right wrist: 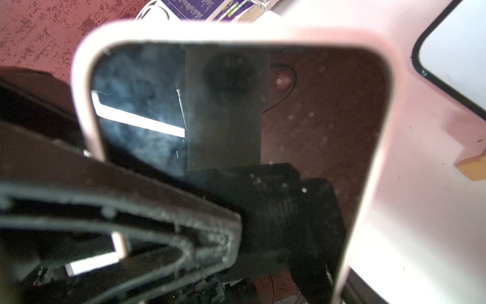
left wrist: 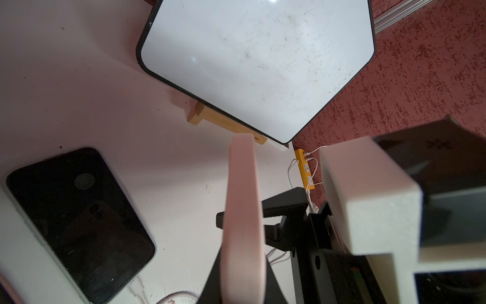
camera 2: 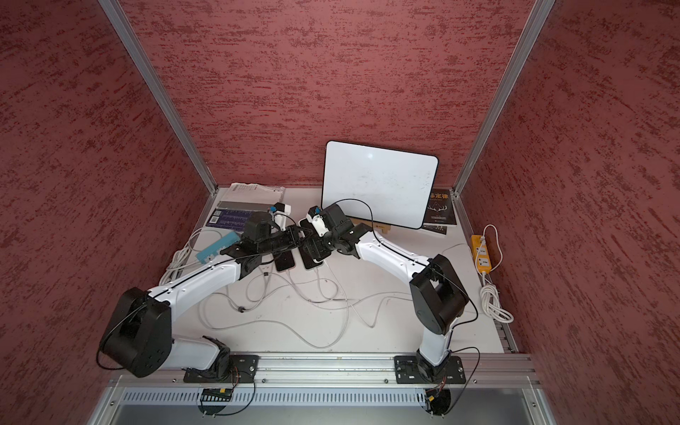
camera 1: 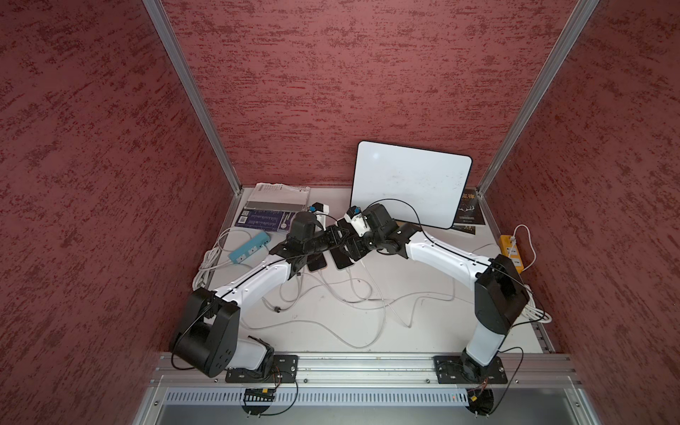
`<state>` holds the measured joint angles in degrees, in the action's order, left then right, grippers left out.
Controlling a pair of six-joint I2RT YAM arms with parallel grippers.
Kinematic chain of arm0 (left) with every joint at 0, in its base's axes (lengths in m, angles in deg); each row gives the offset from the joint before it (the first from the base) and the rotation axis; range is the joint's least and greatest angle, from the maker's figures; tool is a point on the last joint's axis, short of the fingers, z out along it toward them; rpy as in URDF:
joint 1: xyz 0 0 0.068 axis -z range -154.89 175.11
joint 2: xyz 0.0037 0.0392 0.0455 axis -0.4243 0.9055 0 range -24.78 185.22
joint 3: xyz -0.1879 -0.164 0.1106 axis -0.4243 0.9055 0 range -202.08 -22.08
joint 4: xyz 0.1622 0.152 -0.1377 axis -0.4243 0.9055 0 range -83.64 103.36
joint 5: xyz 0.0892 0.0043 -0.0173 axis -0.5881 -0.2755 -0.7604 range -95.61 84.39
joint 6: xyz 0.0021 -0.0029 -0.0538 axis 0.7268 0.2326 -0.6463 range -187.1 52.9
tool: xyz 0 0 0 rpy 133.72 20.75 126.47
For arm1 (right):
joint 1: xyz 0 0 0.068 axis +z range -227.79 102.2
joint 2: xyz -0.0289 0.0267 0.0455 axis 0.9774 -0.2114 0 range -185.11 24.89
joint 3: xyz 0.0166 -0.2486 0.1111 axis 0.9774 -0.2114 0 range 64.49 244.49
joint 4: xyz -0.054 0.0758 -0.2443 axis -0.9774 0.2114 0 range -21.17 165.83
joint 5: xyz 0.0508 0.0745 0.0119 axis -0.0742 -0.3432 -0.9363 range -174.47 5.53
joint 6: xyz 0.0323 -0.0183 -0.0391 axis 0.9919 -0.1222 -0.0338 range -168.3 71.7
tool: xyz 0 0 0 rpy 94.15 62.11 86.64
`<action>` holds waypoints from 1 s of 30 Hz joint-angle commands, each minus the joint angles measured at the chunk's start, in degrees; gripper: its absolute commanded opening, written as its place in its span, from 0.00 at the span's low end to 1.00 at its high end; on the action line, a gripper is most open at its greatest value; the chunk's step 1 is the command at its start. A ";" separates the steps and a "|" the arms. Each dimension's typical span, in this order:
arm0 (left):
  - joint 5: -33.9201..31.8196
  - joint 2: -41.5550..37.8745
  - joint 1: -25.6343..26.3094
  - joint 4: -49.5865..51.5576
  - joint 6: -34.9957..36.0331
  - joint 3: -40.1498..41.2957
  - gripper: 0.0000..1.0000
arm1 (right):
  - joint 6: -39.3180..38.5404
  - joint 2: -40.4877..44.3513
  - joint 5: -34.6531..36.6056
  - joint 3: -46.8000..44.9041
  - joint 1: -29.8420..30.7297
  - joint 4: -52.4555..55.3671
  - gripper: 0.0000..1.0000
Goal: Plug the charging cable into the phone
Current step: Place the phone at the center of the board.
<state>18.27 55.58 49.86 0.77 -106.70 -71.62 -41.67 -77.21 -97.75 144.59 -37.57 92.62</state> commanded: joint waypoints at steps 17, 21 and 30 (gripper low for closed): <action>-12.31 -8.08 -1.22 8.57 0.49 -0.43 1.00 | -0.22 -5.12 16.95 6.38 -8.10 8.36 0.50; -15.52 -12.46 -1.92 11.16 2.63 1.99 1.00 | -1.29 -9.76 16.57 8.62 -9.29 10.49 0.50; -22.11 -17.23 -3.03 16.18 6.08 6.47 1.00 | -0.75 -14.93 15.60 8.72 -9.29 11.32 0.54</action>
<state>0.09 39.45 47.30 14.24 -102.94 -66.35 -42.17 -91.83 -83.08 151.12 -47.14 104.33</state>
